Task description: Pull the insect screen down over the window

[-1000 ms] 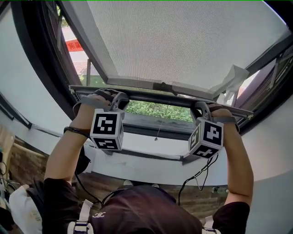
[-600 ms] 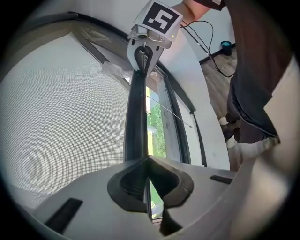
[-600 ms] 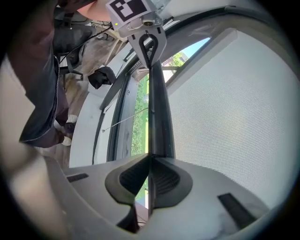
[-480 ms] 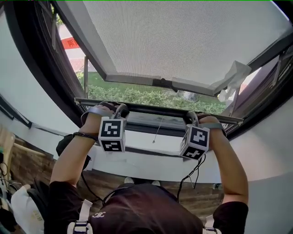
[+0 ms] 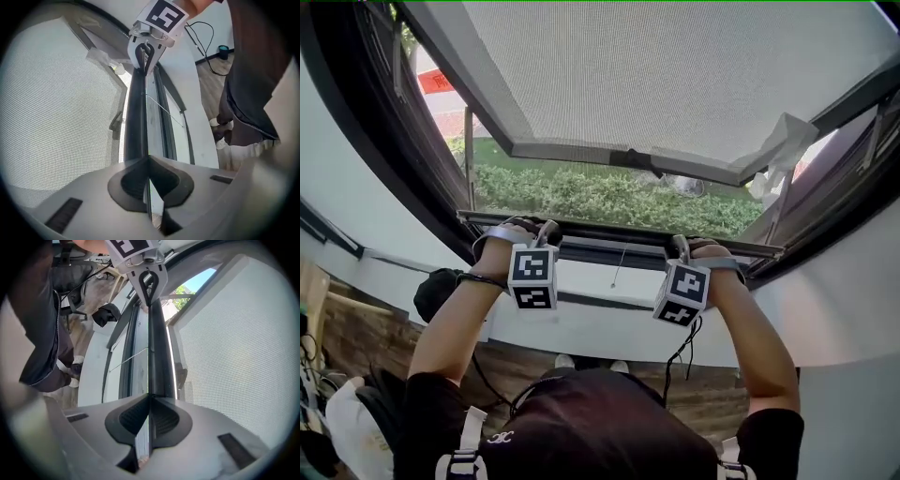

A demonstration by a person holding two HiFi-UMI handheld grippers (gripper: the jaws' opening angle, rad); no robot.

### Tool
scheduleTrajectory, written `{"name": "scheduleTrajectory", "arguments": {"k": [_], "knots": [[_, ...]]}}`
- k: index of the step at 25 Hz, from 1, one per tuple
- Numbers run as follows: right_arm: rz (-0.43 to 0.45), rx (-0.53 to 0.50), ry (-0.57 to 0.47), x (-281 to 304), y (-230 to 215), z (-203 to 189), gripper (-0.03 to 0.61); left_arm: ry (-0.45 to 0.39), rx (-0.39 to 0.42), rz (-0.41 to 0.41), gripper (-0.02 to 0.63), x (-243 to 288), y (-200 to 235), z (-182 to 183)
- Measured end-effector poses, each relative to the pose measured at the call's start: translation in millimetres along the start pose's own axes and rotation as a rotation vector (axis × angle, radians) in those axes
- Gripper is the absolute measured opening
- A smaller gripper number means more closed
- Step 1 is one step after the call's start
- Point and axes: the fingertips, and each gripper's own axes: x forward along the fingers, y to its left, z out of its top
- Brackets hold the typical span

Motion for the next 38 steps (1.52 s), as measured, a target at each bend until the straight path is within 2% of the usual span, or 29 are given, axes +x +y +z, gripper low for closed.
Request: {"name": "scheduleTrajectory", "arguments": {"k": [4, 9, 16, 25, 30, 38], "knots": [[0.018, -0.003, 0.016, 23, 21, -4, 0.025, 0.005, -0.029, -0.043, 0.002, 26, -19, -2], [0.01, -0.001, 0.032, 34, 25, -6, 0.025, 0.005, -0.073, -0.064, 0.003, 37, -23, -4], [0.128, 0.008, 0.047, 53, 59, -9, 0.025, 0.019, -0.056, -0.147, 0.003, 59, -53, -8], [0.167, 0.036, 0.034, 83, 81, -10, 0.025, 0.028, -0.087, -0.207, 0.006, 88, -76, -12], [0.178, 0.029, 0.038, 97, 95, -12, 0.025, 0.04, -0.077, -0.249, 0.006, 102, -91, -14], [0.158, -0.033, 0.066, 114, 99, -18, 0.023, 0.05, -0.078, -0.239, 0.009, 116, -92, -16]]}}
